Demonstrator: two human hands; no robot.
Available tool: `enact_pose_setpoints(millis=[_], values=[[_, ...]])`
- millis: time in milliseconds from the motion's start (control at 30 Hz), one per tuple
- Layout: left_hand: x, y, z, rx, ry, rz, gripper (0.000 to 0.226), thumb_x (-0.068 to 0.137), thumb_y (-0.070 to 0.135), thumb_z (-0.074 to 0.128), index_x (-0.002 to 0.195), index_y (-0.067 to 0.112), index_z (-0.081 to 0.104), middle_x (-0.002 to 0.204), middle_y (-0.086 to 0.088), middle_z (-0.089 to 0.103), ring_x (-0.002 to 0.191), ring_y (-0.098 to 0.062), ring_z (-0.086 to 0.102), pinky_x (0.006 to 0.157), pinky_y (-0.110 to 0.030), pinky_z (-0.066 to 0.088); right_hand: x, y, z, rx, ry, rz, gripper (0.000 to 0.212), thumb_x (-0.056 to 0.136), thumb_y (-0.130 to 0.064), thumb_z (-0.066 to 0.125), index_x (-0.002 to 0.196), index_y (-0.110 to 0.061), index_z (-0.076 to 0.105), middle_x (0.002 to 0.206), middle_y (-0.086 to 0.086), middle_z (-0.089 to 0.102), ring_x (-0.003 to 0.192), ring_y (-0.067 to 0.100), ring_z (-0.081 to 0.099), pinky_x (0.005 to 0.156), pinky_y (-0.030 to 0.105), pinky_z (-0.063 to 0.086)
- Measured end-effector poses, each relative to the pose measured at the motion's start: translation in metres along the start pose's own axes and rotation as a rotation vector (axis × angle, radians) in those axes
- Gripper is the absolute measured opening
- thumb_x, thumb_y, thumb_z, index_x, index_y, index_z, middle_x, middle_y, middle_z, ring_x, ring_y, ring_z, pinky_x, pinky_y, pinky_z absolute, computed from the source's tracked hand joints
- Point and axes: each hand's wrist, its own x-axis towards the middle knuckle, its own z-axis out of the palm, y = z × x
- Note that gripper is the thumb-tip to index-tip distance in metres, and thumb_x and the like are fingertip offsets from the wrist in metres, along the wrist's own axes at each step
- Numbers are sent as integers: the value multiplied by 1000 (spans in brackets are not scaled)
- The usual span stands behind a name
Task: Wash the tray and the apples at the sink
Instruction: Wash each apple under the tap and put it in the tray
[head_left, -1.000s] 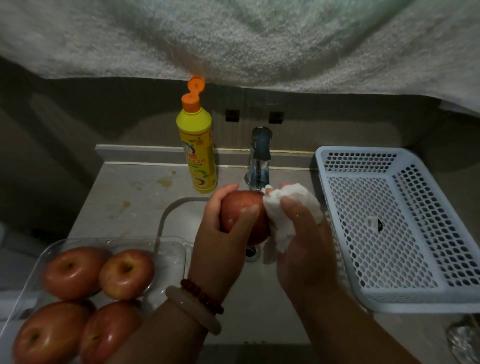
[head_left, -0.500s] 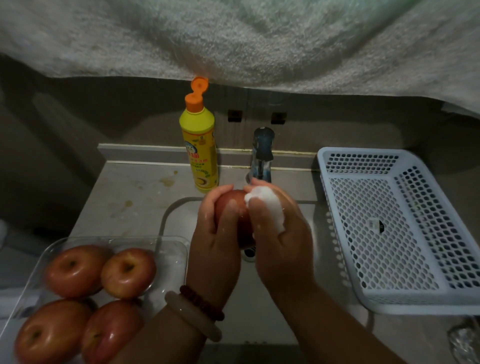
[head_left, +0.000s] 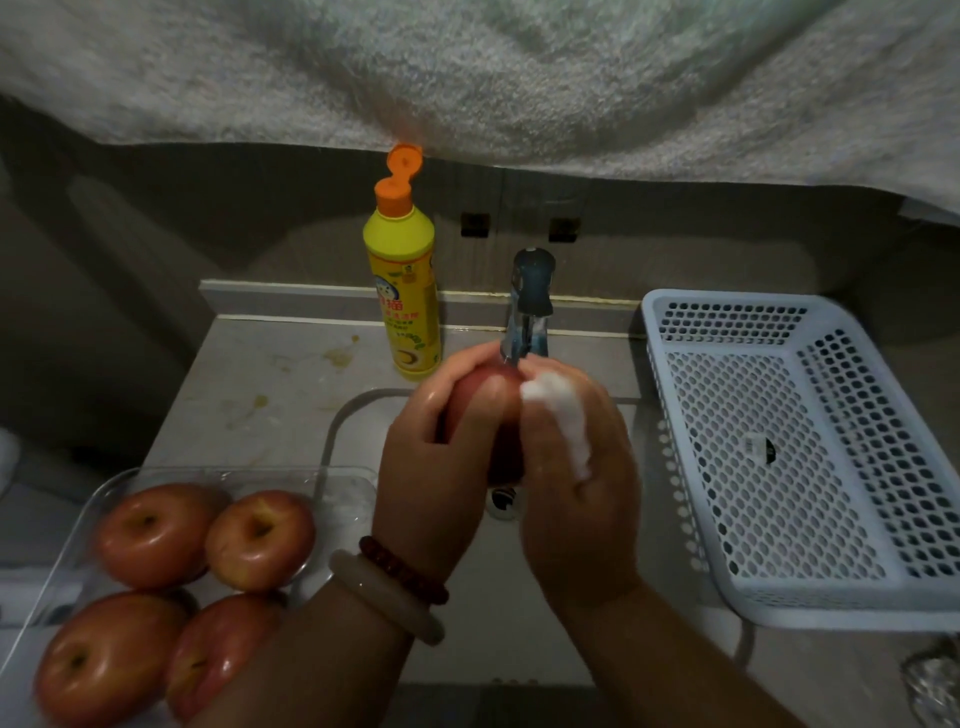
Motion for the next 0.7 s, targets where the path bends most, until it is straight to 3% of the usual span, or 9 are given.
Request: enact_pose_setpoints(millis=[67, 100, 267, 333, 400, 467, 533, 600, 700], values=[[-3, 0, -4, 107, -51, 86, 43, 80, 51, 50, 122, 41, 50, 124, 18, 57, 112, 6, 54, 83, -8, 46, 10, -1, -1, 334, 2, 437, 30, 82, -54, 57, 104, -36, 67, 107, -6, 68, 102, 18, 66, 85, 54, 55], [-3, 0, -5, 113, -76, 101, 47, 80, 51, 51, 125, 42, 46, 130, 18, 53, 115, 7, 52, 84, -7, 44, 13, 0, -2, 368, -5, 505, 31, 79, -53, 58, 102, -34, 68, 103, -4, 69, 98, 21, 67, 81, 57, 55], [5, 5, 5, -314, -155, -267, 50, 71, 55, 58, 112, 26, 59, 110, -4, 68, 103, -25, 66, 81, -42, 56, 4, 3, -9, -223, -52, -287, 30, 99, -29, 46, 106, -7, 64, 111, 7, 63, 109, 12, 57, 96, 27, 45], [5, 5, 5, -398, -174, -290, 48, 75, 47, 60, 112, 15, 60, 104, -9, 70, 100, -26, 68, 80, -41, 57, 1, 7, -11, -329, -71, -436, 36, 101, -31, 43, 114, -2, 60, 121, 15, 59, 117, 22, 55, 101, 36, 44], [3, 6, 3, -297, -150, -167, 38, 78, 45, 57, 111, 26, 63, 106, 0, 71, 99, -16, 68, 76, -29, 57, -1, 7, -13, -332, -75, -475, 36, 100, -32, 44, 117, -4, 59, 128, 13, 55, 121, 27, 54, 102, 44, 44], [5, 2, -4, -113, -126, -46, 40, 77, 50, 56, 115, 39, 61, 116, 7, 67, 107, -10, 63, 84, -28, 55, -2, -1, -12, -223, -45, -337, 33, 98, -36, 47, 114, -12, 63, 124, 7, 60, 117, 23, 57, 99, 40, 46], [9, -2, -13, 109, -179, 131, 47, 78, 49, 60, 123, 40, 56, 129, 13, 58, 117, -3, 55, 94, -21, 48, 8, -13, -12, 47, 27, 62, 24, 88, -47, 56, 105, -34, 67, 109, -7, 67, 105, 14, 64, 88, 40, 54], [11, -5, -18, 282, -282, 304, 57, 78, 47, 63, 132, 36, 49, 136, 20, 48, 125, 2, 47, 99, -15, 42, 21, -10, -15, 390, -33, 448, 24, 79, -48, 61, 96, -34, 69, 95, -5, 69, 93, 18, 67, 77, 46, 57], [12, -1, -13, 317, -284, 289, 58, 78, 50, 62, 133, 43, 43, 136, 24, 44, 125, 11, 43, 98, -10, 39, 28, -9, -18, 406, -62, 499, 26, 80, -40, 61, 100, -26, 70, 98, 0, 71, 94, 22, 68, 78, 49, 57]])
